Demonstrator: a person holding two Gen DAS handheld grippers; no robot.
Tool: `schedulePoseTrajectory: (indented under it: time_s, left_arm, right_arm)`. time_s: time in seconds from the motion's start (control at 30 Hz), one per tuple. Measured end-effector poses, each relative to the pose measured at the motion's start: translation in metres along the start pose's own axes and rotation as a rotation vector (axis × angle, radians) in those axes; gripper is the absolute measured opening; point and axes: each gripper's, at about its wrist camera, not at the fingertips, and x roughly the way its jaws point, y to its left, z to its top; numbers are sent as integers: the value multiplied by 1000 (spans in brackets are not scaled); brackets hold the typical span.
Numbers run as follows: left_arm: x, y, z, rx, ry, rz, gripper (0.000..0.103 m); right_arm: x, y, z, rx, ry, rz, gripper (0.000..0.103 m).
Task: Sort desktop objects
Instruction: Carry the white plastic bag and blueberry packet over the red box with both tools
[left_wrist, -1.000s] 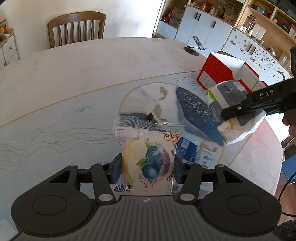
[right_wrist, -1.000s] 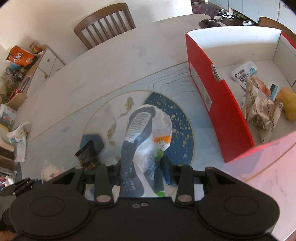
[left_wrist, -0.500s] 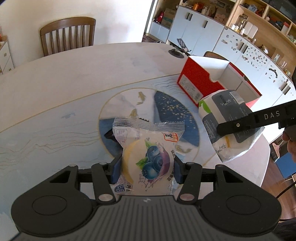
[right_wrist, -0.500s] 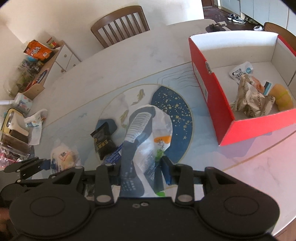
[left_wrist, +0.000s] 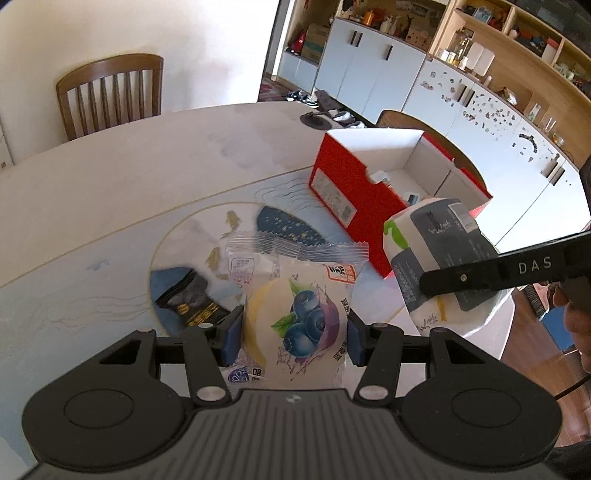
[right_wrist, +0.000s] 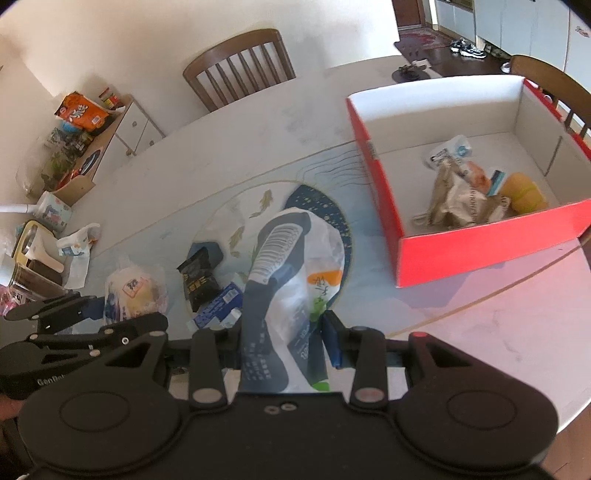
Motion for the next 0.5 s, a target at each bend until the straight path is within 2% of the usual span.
schedulePoseTrajectory:
  time_s: [0.5]
  left_arm:
    - [27, -57, 35, 61, -4, -56, 53]
  right_arm:
    - [-33, -60, 8, 48, -65, -37, 38]
